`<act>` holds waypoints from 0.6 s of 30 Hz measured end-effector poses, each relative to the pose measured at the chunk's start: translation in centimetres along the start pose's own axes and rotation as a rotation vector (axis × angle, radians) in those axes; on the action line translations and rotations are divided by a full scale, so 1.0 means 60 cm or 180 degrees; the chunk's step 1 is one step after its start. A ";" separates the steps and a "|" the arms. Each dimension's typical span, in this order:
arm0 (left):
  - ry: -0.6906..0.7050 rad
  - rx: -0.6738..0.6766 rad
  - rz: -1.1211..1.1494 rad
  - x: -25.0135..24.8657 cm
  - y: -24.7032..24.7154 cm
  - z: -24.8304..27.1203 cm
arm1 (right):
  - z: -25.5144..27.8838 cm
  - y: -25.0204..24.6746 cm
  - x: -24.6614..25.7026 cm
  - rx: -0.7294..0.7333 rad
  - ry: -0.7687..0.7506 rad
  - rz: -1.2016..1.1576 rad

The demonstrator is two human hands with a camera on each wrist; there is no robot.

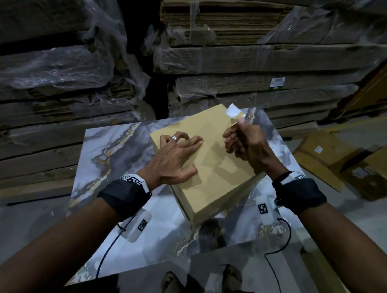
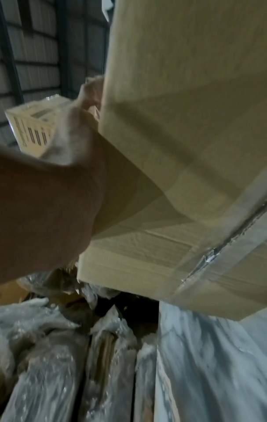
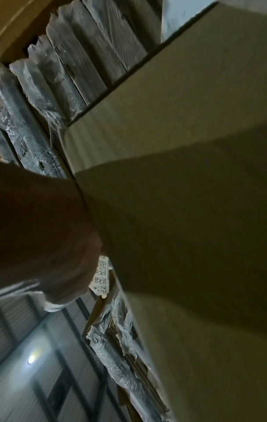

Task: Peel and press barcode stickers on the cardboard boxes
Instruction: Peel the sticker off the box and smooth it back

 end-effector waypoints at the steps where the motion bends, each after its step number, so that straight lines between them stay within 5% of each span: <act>1: 0.0013 -0.0044 0.0085 0.000 -0.003 0.000 | -0.001 0.000 0.002 0.0002 -0.0024 0.0019; 12: 0.0028 -0.0417 0.0427 0.005 -0.010 0.006 | 0.000 0.004 0.013 0.0102 -0.0063 0.0044; 18: -0.0143 0.0332 -0.0135 0.010 0.019 -0.007 | -0.009 0.008 0.012 0.0186 -0.0114 0.0152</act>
Point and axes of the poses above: each hand's wrist, its own z-axis away from the middle knuckle, its own y-axis out of the palm, x = y × z, the point moved 10 cm from there along -z, towards the middle knuckle, and after that the axes turned 10 degrees about -z, right-handed, at the moved point
